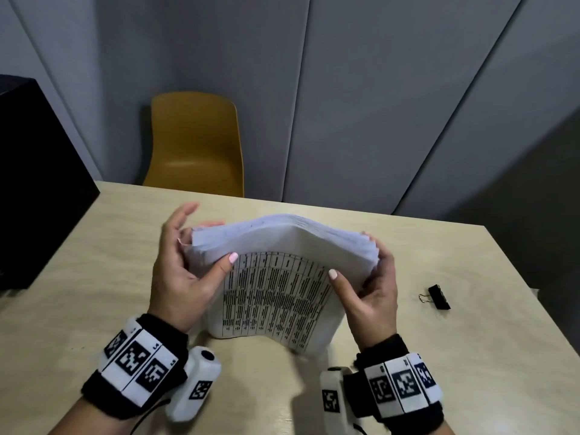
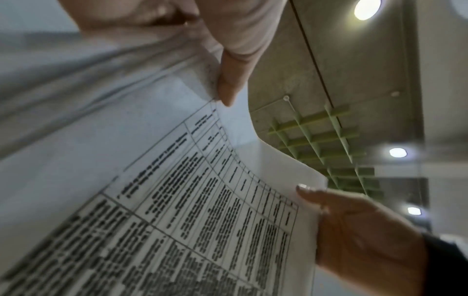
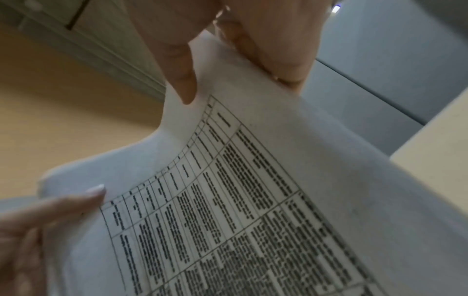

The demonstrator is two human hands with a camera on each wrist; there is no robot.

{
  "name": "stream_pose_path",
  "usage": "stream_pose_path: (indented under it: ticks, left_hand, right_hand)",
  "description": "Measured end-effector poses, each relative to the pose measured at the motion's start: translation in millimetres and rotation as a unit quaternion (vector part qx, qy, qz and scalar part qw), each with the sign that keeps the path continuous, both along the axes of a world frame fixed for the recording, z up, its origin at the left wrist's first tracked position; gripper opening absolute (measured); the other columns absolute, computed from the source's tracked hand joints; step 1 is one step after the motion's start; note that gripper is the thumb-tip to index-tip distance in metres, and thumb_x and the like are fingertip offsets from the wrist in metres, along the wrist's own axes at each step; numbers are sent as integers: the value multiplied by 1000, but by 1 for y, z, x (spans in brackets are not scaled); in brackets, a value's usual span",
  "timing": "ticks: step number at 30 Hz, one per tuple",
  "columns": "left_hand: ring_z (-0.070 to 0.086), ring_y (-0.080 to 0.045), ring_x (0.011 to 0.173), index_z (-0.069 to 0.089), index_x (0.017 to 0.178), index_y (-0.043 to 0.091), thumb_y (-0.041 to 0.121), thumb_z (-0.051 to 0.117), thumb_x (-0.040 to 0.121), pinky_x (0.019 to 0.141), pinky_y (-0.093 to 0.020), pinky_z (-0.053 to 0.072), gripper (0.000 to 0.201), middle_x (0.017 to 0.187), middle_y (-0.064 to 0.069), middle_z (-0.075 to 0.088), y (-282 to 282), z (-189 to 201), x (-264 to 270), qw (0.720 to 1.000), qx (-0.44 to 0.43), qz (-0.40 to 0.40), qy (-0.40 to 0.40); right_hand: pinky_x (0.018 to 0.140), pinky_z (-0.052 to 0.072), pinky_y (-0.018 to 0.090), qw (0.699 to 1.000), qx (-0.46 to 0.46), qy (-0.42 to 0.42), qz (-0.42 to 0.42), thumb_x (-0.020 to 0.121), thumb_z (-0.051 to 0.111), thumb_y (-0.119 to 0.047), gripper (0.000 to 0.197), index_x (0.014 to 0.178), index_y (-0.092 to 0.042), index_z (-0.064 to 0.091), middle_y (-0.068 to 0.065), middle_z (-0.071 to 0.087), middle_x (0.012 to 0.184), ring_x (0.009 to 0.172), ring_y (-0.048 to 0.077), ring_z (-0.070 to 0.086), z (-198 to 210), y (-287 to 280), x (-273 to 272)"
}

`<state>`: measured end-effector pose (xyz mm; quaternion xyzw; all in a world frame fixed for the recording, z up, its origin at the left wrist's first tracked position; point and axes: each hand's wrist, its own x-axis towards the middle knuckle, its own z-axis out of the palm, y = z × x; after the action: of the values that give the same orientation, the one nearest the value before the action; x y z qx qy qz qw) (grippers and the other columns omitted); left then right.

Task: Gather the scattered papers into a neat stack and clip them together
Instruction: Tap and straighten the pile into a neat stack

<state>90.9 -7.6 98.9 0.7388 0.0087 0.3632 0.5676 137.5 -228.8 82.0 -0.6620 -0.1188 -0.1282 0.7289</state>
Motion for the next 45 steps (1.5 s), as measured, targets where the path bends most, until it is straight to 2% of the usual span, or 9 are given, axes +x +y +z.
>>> stream_pose_path:
  ticks: [3, 6, 9, 14, 21, 26, 32, 39, 45]
  left_hand:
    - [55, -17, 109, 35, 133, 36, 13, 71, 70, 93, -17, 43, 77, 125, 2, 46, 5, 1, -2, 989, 127, 54, -46]
    - [51, -15, 113, 52, 120, 21, 17, 67, 74, 98, -13, 38, 49, 127, -1, 39, 6, 5, -2, 969, 222, 87, -64]
    - [48, -10, 113, 62, 110, 19, 24, 65, 75, 100, -13, 36, 35, 123, -6, 44, 12, 2, -4, 976, 194, 89, -40]
    - [52, -27, 116, 47, 126, 28, 24, 64, 77, 101, -42, 41, 52, 122, -12, 54, 21, -11, -6, 990, 131, 50, -31]
    - [47, -14, 116, 49, 122, 13, 22, 63, 76, 102, -18, 36, 48, 121, -14, 51, 16, 0, -9, 969, 230, 81, -34]
    - [52, -20, 113, 60, 103, 9, 27, 64, 76, 101, -21, 37, 32, 118, -16, 54, 19, 3, -8, 977, 193, 82, -30]
    - [50, -30, 121, 52, 121, 14, 26, 68, 75, 106, -42, 37, 50, 126, -15, 53, 29, -5, -7, 986, 164, 32, -17]
    - [46, -20, 125, 41, 132, 31, 35, 73, 63, 103, -37, 42, 76, 134, -8, 47, 35, -10, -7, 994, 106, 2, 9]
    - [43, -13, 131, 11, 144, 42, 43, 88, 37, 102, -31, 44, 132, 140, 0, 45, 56, -15, 1, 986, -6, -125, 112]
  right_hand:
    - [95, 47, 29, 995, -50, -81, -23, 70, 69, -9, 87, 139, -37, 25, -5, 56, 117, 107, 16, 57, 7, 3, -6]
    - [105, 35, 24, 962, -178, -196, -60, 72, 66, -18, 74, 139, -24, 35, 14, 45, 127, 122, 18, 45, 12, 7, -5]
    - [103, 30, 15, 958, -200, -190, -70, 72, 63, -19, 56, 127, -18, 49, 17, 47, 122, 121, 18, 46, 13, 6, -3]
    - [103, 32, 19, 961, -198, -184, -54, 73, 61, -17, 55, 126, -14, 49, 15, 48, 118, 118, 18, 47, 11, 6, -3]
    - [98, 44, 38, 964, -191, -177, -63, 74, 60, -18, 48, 121, -20, 51, 11, 48, 119, 119, 18, 47, 14, 4, -4]
    - [90, 47, 52, 962, -194, -181, -61, 74, 60, -17, 54, 126, -19, 48, 8, 50, 119, 114, 20, 49, 15, 3, -4]
    - [90, 50, 43, 968, -170, -177, -43, 79, 58, -5, 46, 123, -20, 51, -3, 55, 116, 110, 14, 55, 13, 2, -2]
    - [82, 45, 11, 986, -100, -132, -10, 76, 59, 9, 57, 119, -26, 47, -31, 57, 111, 92, -5, 56, 14, -1, 0]
    - [60, 49, 14, 989, 24, 3, 146, 72, 64, 11, 57, 116, -22, 49, -11, 62, 64, 57, 3, 54, 16, -21, 6]
